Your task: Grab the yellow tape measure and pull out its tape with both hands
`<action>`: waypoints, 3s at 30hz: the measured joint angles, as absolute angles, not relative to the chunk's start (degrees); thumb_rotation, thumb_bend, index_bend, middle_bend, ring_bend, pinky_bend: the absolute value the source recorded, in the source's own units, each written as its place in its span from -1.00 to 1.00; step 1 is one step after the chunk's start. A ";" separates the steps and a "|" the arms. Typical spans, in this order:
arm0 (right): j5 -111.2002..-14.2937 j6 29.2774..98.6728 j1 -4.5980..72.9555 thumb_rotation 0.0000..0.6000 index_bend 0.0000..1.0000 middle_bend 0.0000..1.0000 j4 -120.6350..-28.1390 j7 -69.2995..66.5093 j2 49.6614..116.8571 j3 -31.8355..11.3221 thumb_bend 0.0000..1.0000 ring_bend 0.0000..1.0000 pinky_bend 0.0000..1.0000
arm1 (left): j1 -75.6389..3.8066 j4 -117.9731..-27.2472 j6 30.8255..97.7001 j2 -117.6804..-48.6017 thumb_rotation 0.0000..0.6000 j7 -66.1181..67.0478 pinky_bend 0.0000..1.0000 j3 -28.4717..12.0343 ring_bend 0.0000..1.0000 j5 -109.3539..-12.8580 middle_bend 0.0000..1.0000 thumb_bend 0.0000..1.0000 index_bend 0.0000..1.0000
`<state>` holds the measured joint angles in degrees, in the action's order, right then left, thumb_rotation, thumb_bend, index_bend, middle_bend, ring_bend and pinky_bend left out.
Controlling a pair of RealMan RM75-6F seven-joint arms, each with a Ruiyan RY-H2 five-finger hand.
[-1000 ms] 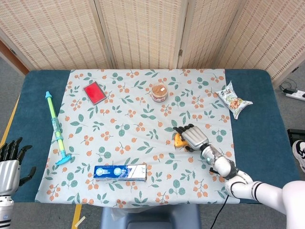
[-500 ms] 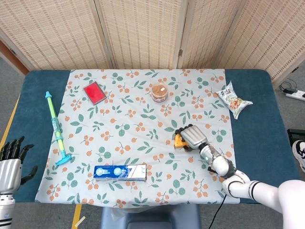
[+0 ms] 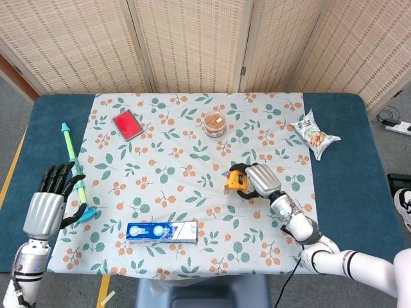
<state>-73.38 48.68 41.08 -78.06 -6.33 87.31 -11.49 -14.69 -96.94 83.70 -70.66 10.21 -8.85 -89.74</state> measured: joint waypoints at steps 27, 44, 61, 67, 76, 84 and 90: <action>-77.86 55.40 47.99 1.00 0.09 0.00 -61.47 -36.88 110.77 -19.18 -0.21 -0.13 -0.37 | -34.63 -95.86 66.54 -85.13 1.00 10.86 -1.00 -17.37 -0.90 -78.58 -0.82 -0.26 -0.75; -76.74 55.65 50.28 1.00 0.09 0.00 -58.98 -34.98 113.69 -20.11 -0.21 -0.14 -0.37 | -39.76 -91.35 66.82 -92.04 1.00 15.26 -1.00 -18.43 -0.90 -74.30 -0.82 -0.26 -0.80; -76.59 55.81 50.67 1.00 0.09 0.00 -59.26 -33.64 113.90 -19.80 -0.21 -0.14 -0.37 | -41.22 -89.99 67.72 -93.28 1.00 15.66 -1.00 -18.00 -0.90 -72.86 -0.82 -0.26 -0.78; -76.73 55.80 50.48 1.00 0.09 0.00 -59.29 -33.33 113.58 -19.35 -0.21 -0.14 -0.37 | -41.24 -89.47 68.76 -93.28 1.00 15.71 -1.00 -17.96 -0.88 -72.93 -0.82 -0.25 -0.71; -76.63 55.80 50.26 1.00 0.09 0.00 -59.51 -32.98 113.20 -19.16 -0.21 -0.14 -0.37 | -41.15 -88.79 70.17 -93.27 1.00 15.58 -1.00 -17.58 -0.87 -73.64 -0.82 0.06 -0.63; -76.37 55.78 50.11 1.00 0.09 0.00 -59.55 -32.89 113.18 -19.17 -0.21 -0.14 -0.37 | -41.00 -88.09 70.90 -93.25 1.00 14.33 -1.00 -17.24 -0.85 -74.36 -0.78 0.25 -0.40; -76.23 55.63 50.18 1.00 0.09 0.00 -59.47 -32.82 113.30 -19.22 -0.21 -0.13 -0.37 | -40.97 -87.26 71.46 -93.52 1.00 13.24 -1.00 -17.01 -0.82 -75.17 -0.71 0.37 -0.13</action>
<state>-76.23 55.63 50.18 -59.47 -32.82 113.30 -19.22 -40.97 -87.26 71.46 -93.52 13.24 -17.01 -75.17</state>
